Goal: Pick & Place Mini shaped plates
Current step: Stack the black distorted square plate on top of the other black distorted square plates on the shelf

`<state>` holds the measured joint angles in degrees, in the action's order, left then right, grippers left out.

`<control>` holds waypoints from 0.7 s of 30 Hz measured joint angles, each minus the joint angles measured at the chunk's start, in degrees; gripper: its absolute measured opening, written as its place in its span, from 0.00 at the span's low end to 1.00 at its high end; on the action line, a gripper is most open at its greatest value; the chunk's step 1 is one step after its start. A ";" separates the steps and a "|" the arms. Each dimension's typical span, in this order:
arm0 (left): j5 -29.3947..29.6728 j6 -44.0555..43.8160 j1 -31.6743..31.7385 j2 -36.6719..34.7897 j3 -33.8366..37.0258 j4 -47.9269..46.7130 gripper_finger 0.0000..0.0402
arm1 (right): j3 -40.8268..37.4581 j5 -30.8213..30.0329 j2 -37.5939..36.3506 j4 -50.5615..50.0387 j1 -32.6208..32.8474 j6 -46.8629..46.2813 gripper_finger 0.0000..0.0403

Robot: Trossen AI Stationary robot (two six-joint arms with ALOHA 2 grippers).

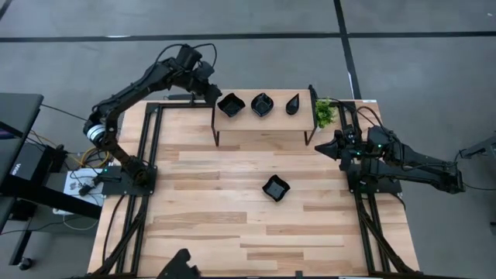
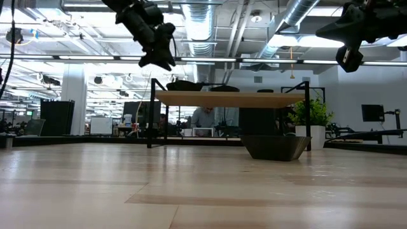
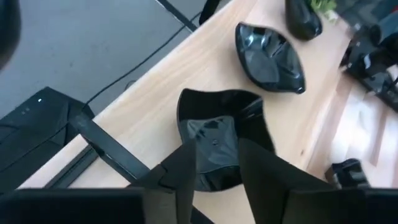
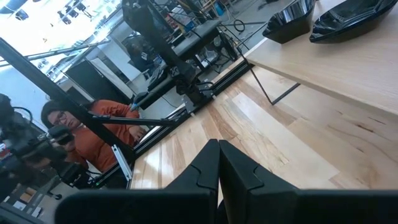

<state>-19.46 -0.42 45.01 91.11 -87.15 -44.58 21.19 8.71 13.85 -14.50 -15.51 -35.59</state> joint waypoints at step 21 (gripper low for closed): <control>10.17 -4.93 -37.86 -5.18 9.94 14.94 0.31 | 0.00 0.20 0.00 0.00 0.04 0.02 0.00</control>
<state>-9.29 -5.34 7.16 85.93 -77.22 -29.64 21.19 8.91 13.85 -14.50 -15.46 -35.57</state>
